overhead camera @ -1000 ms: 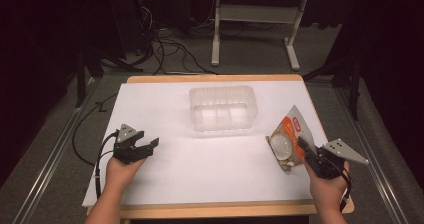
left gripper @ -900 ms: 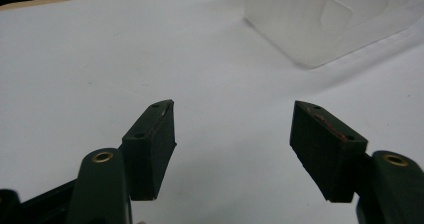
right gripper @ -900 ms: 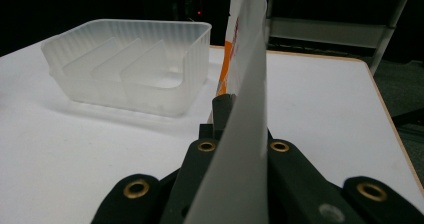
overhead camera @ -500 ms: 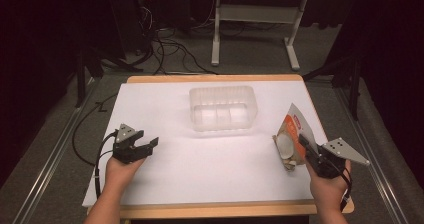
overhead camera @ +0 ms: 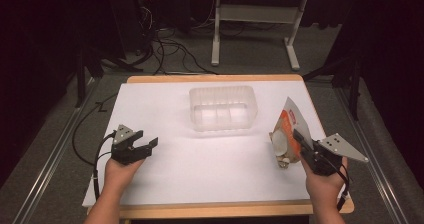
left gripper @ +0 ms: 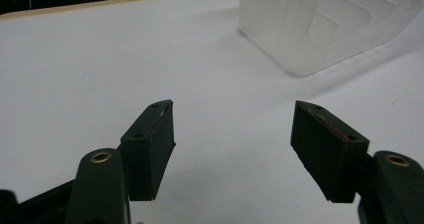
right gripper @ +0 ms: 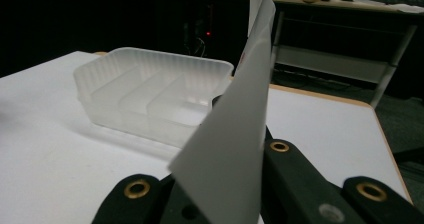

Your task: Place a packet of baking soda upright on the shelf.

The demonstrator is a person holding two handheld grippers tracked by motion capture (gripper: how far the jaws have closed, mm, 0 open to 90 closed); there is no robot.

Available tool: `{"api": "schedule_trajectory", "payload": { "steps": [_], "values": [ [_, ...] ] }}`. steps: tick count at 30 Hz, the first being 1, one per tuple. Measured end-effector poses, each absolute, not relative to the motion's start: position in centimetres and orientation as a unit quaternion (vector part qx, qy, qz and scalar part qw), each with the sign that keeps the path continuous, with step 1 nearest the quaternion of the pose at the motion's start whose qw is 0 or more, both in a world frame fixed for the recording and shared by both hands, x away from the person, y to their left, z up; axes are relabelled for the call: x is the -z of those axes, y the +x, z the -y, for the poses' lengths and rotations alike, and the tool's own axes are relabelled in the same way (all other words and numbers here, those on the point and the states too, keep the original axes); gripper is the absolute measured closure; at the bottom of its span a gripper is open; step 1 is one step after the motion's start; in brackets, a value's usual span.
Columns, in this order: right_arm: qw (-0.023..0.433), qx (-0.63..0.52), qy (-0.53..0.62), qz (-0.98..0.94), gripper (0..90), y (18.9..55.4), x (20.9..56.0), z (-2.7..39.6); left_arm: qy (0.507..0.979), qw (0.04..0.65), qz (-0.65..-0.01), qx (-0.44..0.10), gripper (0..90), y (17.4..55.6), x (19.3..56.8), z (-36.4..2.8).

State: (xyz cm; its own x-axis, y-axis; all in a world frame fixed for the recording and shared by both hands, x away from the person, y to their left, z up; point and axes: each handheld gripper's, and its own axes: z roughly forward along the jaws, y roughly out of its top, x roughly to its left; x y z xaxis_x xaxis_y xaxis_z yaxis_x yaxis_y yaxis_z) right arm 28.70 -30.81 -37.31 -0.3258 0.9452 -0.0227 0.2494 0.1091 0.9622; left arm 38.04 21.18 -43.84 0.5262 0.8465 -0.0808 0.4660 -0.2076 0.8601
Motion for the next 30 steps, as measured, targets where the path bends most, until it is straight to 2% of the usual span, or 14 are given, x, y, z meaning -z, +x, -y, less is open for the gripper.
{"api": "schedule_trajectory", "payload": {
  "steps": [17, 30],
  "values": [
    [0.336, -0.522, 0.409, -0.668, 90.0, 32.6, 32.3, 25.3, 0.745, 0.464, -0.433, -0.206, 33.7, 38.0, 43.7, -21.3],
    [0.323, -0.528, 0.397, -0.678, 90.0, 35.3, 31.6, 21.9, 0.742, 0.463, -0.436, -0.214, 32.3, 38.0, 43.7, -21.3]
  ]
}}
